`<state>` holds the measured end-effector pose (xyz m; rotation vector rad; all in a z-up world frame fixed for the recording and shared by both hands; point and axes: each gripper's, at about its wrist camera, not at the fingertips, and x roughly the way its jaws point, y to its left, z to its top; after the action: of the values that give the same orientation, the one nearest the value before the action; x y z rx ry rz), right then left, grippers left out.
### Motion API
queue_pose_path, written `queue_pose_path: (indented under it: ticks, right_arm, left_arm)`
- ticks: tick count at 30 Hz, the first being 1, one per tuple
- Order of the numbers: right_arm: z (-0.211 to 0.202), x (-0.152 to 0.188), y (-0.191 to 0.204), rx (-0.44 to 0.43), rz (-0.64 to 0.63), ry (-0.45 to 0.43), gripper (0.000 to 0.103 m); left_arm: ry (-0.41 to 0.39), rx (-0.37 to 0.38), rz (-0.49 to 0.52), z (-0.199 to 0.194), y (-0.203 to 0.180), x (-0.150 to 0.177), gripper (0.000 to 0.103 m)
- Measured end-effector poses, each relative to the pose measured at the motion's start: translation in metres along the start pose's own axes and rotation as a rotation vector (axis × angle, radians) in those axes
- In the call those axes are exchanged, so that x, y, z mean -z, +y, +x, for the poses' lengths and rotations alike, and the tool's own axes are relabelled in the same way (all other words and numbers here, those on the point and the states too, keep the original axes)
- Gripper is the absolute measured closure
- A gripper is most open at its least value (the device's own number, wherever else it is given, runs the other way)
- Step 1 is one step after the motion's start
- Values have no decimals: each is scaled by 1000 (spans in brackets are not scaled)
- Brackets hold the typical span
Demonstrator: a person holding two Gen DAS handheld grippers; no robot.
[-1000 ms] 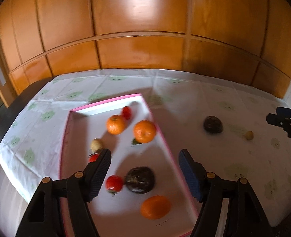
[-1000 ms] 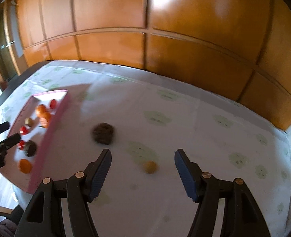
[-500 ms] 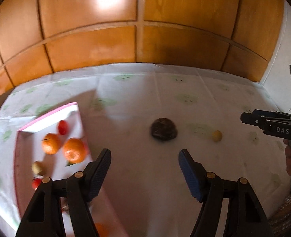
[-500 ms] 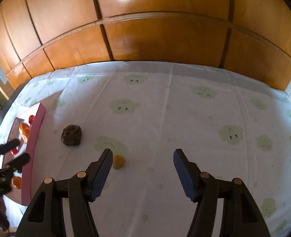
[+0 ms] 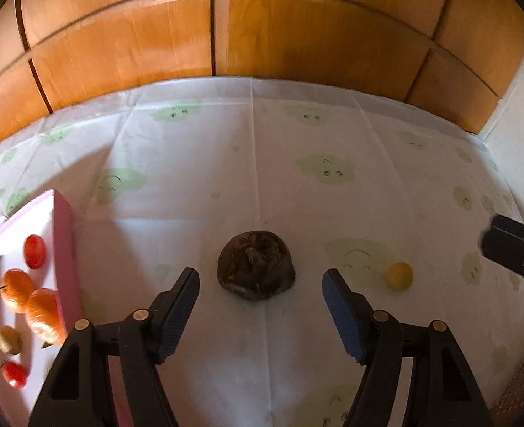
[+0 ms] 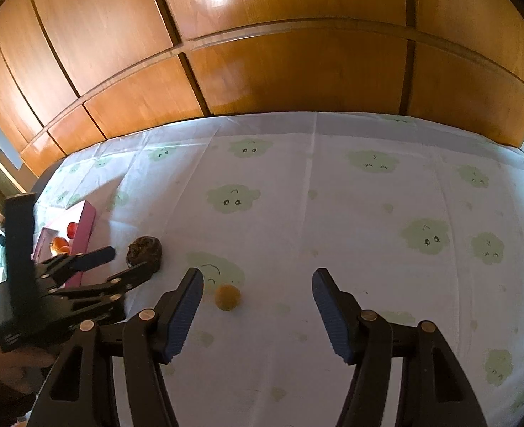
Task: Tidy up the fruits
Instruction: 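Move the left gripper to the dark brown round fruit and close on it, then lift the dark brown fruit with the left gripper while the right gripper grasps the small yellow fruit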
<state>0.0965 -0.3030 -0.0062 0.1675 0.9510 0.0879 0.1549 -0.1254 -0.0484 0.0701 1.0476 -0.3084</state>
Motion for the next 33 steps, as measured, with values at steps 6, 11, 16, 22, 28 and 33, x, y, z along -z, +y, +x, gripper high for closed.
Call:
queue_pose_path:
  ticks: [6,11,16,22,28,33]
  right_arm:
    - [2,-1,0,6,0,3,38]
    - [7,0,3,15,-20,18,40]
    - [15,2,-1,-1,3,50,45]
    - [30,5,-7,-62,83,112,57]
    - [45,8,0,-92,87,146,61]
    - [55,9,8,-87,52,157,61]
  left_arm:
    - [39,6,-51,23,7,-7,33]
    - [16,46,-59,19,10,-3,52]
    - [-8,80,-16,-2,2,19,53]
    - [-43,101,68,-32,-13,55,54]
    - [-36,115,88,-35,-14,75,55]
    - [-32,127,63,-31,-10,75,54]
